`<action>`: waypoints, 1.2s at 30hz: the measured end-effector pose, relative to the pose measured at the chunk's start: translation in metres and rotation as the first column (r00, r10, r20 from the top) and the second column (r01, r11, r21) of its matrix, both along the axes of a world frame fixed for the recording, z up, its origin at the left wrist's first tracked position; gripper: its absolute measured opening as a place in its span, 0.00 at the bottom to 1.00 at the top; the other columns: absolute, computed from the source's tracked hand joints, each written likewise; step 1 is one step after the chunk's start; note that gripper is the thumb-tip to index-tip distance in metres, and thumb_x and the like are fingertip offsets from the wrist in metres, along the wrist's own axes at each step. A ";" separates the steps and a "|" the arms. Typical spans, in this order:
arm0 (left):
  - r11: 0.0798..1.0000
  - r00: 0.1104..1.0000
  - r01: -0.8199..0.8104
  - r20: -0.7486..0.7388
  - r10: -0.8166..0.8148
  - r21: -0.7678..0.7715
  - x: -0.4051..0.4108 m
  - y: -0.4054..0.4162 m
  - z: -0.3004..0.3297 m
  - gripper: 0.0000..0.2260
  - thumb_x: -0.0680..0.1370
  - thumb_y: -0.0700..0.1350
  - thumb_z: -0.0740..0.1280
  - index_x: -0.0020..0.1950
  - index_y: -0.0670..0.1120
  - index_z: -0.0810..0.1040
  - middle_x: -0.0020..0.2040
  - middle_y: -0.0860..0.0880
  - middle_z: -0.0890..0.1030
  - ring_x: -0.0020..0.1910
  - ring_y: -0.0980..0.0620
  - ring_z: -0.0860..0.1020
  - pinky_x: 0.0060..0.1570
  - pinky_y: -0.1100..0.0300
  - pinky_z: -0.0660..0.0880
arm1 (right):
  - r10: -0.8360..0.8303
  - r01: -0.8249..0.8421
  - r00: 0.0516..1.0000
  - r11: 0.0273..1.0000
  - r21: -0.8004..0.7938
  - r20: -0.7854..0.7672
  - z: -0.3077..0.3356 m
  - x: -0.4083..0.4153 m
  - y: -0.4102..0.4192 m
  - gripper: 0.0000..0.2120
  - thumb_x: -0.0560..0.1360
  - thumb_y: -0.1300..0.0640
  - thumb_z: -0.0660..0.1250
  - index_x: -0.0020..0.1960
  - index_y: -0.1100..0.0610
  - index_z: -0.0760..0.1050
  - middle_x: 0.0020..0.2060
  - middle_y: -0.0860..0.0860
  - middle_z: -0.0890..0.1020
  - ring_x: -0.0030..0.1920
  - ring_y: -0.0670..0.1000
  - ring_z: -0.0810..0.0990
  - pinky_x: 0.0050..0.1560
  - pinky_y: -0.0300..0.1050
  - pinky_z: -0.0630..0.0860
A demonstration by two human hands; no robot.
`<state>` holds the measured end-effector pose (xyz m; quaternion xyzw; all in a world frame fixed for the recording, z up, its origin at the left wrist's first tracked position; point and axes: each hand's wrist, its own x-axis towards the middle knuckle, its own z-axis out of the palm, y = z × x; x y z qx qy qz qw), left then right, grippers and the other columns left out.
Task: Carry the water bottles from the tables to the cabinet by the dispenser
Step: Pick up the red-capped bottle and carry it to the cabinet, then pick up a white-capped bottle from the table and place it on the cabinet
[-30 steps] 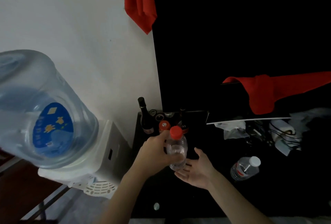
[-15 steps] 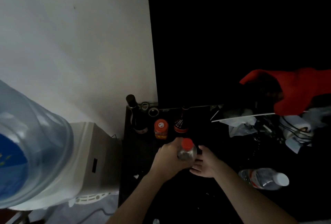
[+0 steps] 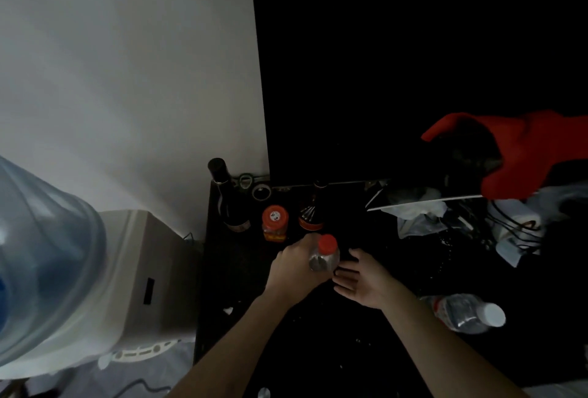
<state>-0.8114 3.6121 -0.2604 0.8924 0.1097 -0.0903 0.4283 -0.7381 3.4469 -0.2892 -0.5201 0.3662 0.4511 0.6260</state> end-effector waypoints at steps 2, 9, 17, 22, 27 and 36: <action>1.000 1.000 -0.008 -0.024 0.008 -0.010 -0.001 -0.002 -0.003 0.23 0.70 0.55 0.76 0.62 0.58 0.72 0.54 0.59 0.82 0.52 0.58 0.81 0.52 0.56 0.79 | 0.002 -0.002 1.000 1.000 0.006 0.024 0.007 0.000 -0.005 0.26 0.82 0.48 0.60 0.71 0.66 0.69 0.67 0.64 0.72 0.68 0.62 0.73 0.61 0.57 0.72; 0.999 0.995 -0.045 -0.088 0.042 -0.030 -0.003 -0.015 -0.001 0.26 0.69 0.51 0.76 0.64 0.56 0.71 0.57 0.56 0.81 0.57 0.53 0.80 0.57 0.49 0.78 | 0.041 -0.041 0.992 0.999 -0.006 0.123 0.048 -0.005 -0.019 0.21 0.82 0.50 0.61 0.68 0.65 0.72 0.63 0.63 0.75 0.66 0.62 0.75 0.60 0.57 0.73; 0.987 0.954 0.040 -0.301 0.009 0.156 -0.013 -0.021 0.049 0.53 0.70 0.48 0.78 0.82 0.56 0.42 0.82 0.46 0.49 0.80 0.39 0.54 0.74 0.41 0.64 | 0.198 -0.185 0.936 0.980 -0.074 0.292 0.118 -0.023 -0.036 0.21 0.82 0.49 0.62 0.68 0.62 0.72 0.63 0.61 0.76 0.62 0.60 0.77 0.56 0.55 0.77; 0.926 0.996 -0.007 -0.084 0.042 0.376 -0.046 -0.024 0.119 0.41 0.78 0.61 0.66 0.83 0.56 0.45 0.84 0.47 0.47 0.81 0.38 0.53 0.75 0.39 0.60 | 0.444 -0.318 0.720 0.894 -0.316 0.533 0.170 -0.041 -0.041 0.18 0.82 0.48 0.61 0.67 0.56 0.72 0.61 0.54 0.77 0.59 0.54 0.77 0.55 0.50 0.77; 0.766 0.984 -0.062 0.169 -0.061 0.640 -0.077 -0.043 0.183 0.38 0.79 0.64 0.61 0.83 0.55 0.47 0.84 0.48 0.46 0.82 0.43 0.48 0.78 0.43 0.51 | 0.640 -0.226 0.362 0.766 -0.602 0.678 0.214 -0.070 -0.042 0.23 0.80 0.48 0.61 0.71 0.57 0.71 0.67 0.55 0.75 0.65 0.55 0.74 0.66 0.48 0.70; 0.644 0.951 -0.051 0.234 -0.202 0.763 -0.132 -0.074 0.225 0.38 0.79 0.64 0.58 0.82 0.55 0.43 0.84 0.47 0.44 0.82 0.42 0.48 0.77 0.43 0.52 | 0.905 0.060 -0.048 0.424 -0.904 0.422 0.262 -0.143 -0.078 0.35 0.77 0.43 0.63 0.80 0.52 0.57 0.80 0.51 0.54 0.79 0.56 0.53 0.75 0.57 0.59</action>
